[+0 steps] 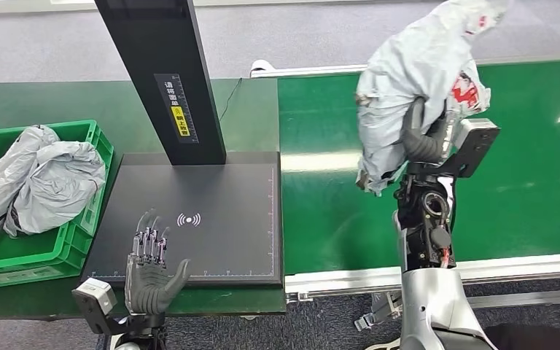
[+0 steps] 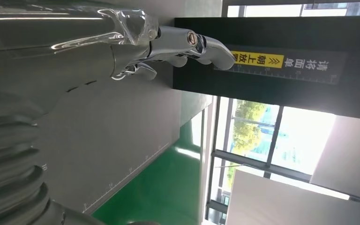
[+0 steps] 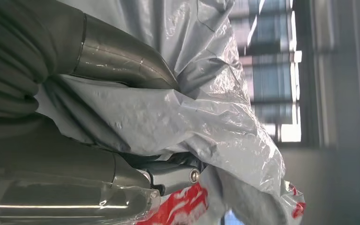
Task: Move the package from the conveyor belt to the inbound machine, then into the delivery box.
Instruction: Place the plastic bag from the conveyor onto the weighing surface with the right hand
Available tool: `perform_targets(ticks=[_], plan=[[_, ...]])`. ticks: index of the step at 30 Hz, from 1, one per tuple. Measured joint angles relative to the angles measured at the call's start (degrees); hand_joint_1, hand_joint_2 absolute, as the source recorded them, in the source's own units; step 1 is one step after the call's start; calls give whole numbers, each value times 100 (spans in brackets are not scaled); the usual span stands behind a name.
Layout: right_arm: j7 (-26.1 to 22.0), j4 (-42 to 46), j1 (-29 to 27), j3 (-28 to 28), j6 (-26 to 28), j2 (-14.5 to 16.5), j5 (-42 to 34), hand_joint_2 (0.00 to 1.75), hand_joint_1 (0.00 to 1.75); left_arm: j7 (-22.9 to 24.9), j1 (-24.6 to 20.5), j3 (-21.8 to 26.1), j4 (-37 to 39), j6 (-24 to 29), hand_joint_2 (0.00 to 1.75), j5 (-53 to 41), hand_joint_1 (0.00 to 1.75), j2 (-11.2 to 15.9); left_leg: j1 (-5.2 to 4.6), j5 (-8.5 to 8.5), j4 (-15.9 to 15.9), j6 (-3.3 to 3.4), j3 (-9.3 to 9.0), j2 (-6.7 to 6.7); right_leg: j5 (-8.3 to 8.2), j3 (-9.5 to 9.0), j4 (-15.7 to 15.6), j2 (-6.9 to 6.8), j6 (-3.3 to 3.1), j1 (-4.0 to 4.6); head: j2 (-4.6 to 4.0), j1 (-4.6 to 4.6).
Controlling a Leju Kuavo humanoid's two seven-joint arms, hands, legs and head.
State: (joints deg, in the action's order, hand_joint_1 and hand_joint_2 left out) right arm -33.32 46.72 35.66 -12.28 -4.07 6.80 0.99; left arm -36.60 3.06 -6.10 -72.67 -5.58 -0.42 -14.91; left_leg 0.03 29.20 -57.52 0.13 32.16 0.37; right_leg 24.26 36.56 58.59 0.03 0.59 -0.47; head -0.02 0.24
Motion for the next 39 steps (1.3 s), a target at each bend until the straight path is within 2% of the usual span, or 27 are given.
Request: perform_targets(ticks=[6, 14, 18, 24, 31, 33, 35, 37, 39], plan=[[194, 18, -98, 1034, -1169, 234, 344, 175, 175, -63, -43, 4, 65, -128, 175, -43, 0, -1, 8, -10, 1, -9, 1, -3, -1, 3, 6, -1, -4, 6, 1, 1], [612, -1017, 271, 2338, -1829, 876, 202, 175, 175, -156, -36, 88, -292, 46, 175, -142, 0, 9, 11, -16, 1, -13, 4, -6, -1, 8, 12, -3, -5, 7, 0, 2], [690, -1379, 426, 2609, -1913, 1031, 104, 175, 175, -193, 66, 167, -711, 128, 175, -133, 0, 36, 9, -15, 1, -13, 8, -13, 0, 10, 9, -8, -4, 6, 0, 3], [742, -1642, 543, 2767, -1960, 1094, 61, 175, 175, -219, 153, 220, -991, 184, 175, -156, 0, 52, 8, -15, 0, -12, 10, -13, -1, 10, 5, -8, -4, 5, 2, 3], [1230, -2056, 556, 3086, -2251, 1212, -112, 175, 175, -349, 316, 171, -1664, 916, 175, -373, 0, 74, 9, -14, 1, -15, 15, -11, 0, 21, 6, -5, -5, 10, 0, 2], [1323, -2152, 543, 3194, -2204, 1254, -134, 175, 133, -351, 341, 141, -1840, 1222, 175, -459, 0, 76, 11, -14, 1, -15, 17, -11, -1, 24, 7, -5, -5, 11, 1, 2], [1416, -2231, 534, 3305, -2117, 1281, -191, 175, 45, -353, 369, 113, -2010, 1680, 175, -544, 0, 75, 11, -14, 1, -15, 17, -11, -1, 24, 7, -5, -5, 11, 1, 2], [1541, -2297, 522, 3430, -2017, 1298, -274, 175, 0, -355, 389, 56, -2208, 2419, 175, -582, 0, 85, 11, -14, 1, -15, 17, -11, -1, 24, 7, -5, -5, 10, 0, 2], [1700, -2355, 507, 3563, -1948, 1313, -349, 175, 0, -358, 400, -42, -2423, 3260, 175, -600, 0, 115, 11, -14, 1, -14, 17, -12, -1, 23, 6, -5, -5, 10, 0, 3]])
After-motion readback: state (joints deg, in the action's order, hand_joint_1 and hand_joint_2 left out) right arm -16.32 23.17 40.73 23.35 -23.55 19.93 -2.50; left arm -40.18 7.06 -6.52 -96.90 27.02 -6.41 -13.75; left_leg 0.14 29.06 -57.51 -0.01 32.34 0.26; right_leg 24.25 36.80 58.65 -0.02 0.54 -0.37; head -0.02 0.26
